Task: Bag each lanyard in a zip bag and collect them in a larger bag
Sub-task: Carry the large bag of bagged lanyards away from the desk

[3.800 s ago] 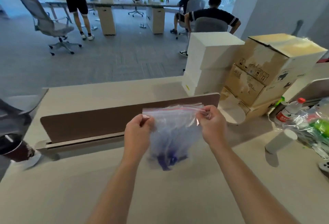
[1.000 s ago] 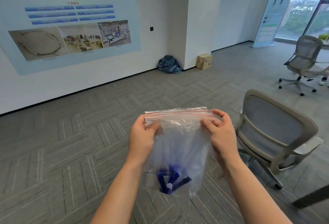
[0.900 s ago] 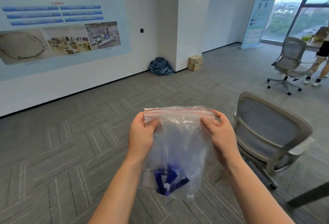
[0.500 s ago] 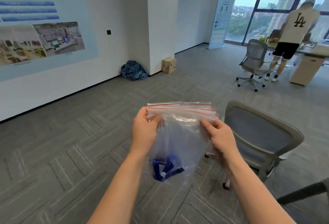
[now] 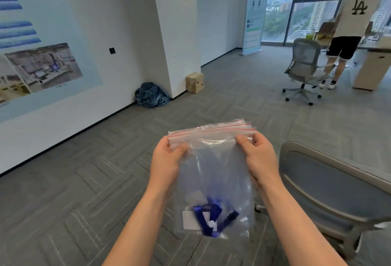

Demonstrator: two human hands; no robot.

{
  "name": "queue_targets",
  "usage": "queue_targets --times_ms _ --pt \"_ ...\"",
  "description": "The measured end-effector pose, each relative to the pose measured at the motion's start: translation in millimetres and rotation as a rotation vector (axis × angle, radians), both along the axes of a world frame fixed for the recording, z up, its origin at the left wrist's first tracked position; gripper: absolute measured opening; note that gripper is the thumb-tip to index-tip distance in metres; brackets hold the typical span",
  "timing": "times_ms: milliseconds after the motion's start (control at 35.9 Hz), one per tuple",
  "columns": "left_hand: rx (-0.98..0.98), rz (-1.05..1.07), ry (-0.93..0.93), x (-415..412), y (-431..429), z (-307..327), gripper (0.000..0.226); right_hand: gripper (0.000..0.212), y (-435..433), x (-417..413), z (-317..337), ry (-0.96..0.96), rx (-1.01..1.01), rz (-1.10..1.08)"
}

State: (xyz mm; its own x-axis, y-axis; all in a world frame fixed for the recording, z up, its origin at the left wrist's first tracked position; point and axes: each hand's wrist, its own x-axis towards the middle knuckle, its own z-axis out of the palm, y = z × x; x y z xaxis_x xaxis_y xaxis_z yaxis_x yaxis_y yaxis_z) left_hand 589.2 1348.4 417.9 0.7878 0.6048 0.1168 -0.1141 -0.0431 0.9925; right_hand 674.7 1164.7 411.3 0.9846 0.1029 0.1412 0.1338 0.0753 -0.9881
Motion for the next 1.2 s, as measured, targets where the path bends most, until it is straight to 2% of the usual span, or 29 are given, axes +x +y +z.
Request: queue_targets --times_ms 278,390,529,751,918,1113,1197 --pt "0.028 0.031 0.016 169 20 34 0.015 0.015 29 176 25 -0.051 0.008 -0.005" --pt "0.040 0.038 -0.001 237 28 42 0.015 0.006 40 240 34 -0.038 0.011 -0.054" --pt "0.017 0.019 -0.029 323 35 41 0.015 0.005 50 315 38 -0.042 0.022 -0.126" --pt "0.010 -0.103 -0.034 483 53 29 0.017 0.015 62 451 34 -0.045 -0.020 -0.273" --pt "0.043 -0.257 -0.023 612 63 28 0.016 0.010 66 559 28 -0.001 -0.045 -0.417" --pt "0.107 -0.375 0.056 763 53 35 0.014 0.017 56 682 31 0.007 0.016 -0.561" --pt "0.137 -0.424 0.066 826 38 35 0.014 0.027 41 738 29 -0.006 0.046 -0.620"
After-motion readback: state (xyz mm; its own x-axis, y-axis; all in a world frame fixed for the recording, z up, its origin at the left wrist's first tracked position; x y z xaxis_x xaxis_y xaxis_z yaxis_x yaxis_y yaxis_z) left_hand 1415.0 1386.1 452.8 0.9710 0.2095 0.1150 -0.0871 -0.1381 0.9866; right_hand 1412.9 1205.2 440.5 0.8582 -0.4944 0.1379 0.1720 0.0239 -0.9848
